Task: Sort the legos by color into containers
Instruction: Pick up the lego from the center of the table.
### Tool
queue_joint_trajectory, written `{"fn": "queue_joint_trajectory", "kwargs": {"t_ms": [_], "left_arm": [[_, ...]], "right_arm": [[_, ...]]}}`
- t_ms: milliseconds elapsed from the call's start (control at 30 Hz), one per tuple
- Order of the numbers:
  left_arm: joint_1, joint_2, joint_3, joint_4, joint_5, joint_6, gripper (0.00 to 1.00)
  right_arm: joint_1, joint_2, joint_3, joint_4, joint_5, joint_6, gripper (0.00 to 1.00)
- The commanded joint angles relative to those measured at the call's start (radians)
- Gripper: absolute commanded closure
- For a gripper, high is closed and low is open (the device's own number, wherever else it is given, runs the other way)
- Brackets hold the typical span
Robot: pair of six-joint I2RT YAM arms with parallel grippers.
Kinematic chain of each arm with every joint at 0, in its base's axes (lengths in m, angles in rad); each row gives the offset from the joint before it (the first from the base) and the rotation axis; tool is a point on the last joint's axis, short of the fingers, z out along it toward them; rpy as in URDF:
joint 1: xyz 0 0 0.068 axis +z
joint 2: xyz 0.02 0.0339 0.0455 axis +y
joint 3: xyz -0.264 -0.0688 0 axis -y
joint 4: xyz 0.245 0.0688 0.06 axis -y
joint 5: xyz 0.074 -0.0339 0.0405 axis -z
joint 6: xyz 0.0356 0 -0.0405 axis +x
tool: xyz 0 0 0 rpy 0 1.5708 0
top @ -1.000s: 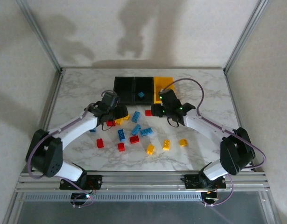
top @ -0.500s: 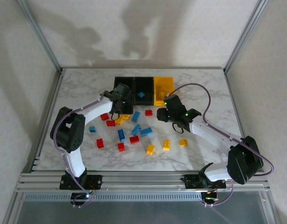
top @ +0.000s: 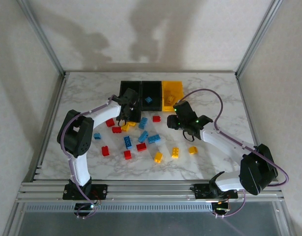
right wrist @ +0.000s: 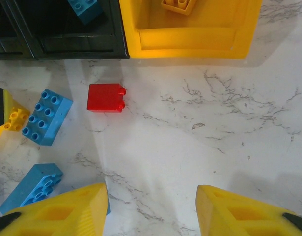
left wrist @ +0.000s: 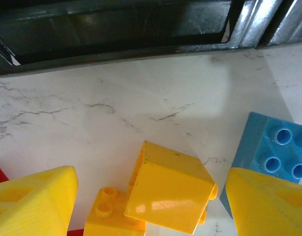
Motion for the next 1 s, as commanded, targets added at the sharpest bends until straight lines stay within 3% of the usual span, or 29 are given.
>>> {"fn": "queue_joint_trajectory", "kwargs": {"t_ms": [0,167,500,800,967], "left_arm": [[-0.006,0.032,0.008,-0.036,0.028,0.024,0.22],[-0.008,0.055,0.023,-0.034,0.033,0.023,0.3],[-0.008,0.013,0.057,-0.065,0.006,0.018,0.6],[0.014,-0.116,0.092,-0.079,-0.025,-0.01,0.63],[0.043,-0.107,0.193,-0.083,-0.061,-0.039,0.63]], "right_arm": [[-0.008,0.0,-0.02,-0.004,0.011,0.019,0.5],[-0.01,-0.01,-0.029,-0.006,0.014,0.02,0.5],[-0.01,-0.016,-0.041,0.004,0.01,0.028,0.5],[-0.01,-0.043,-0.042,0.033,-0.033,0.029,0.5],[-0.012,-0.077,-0.034,0.035,-0.041,0.032,0.5]]}}
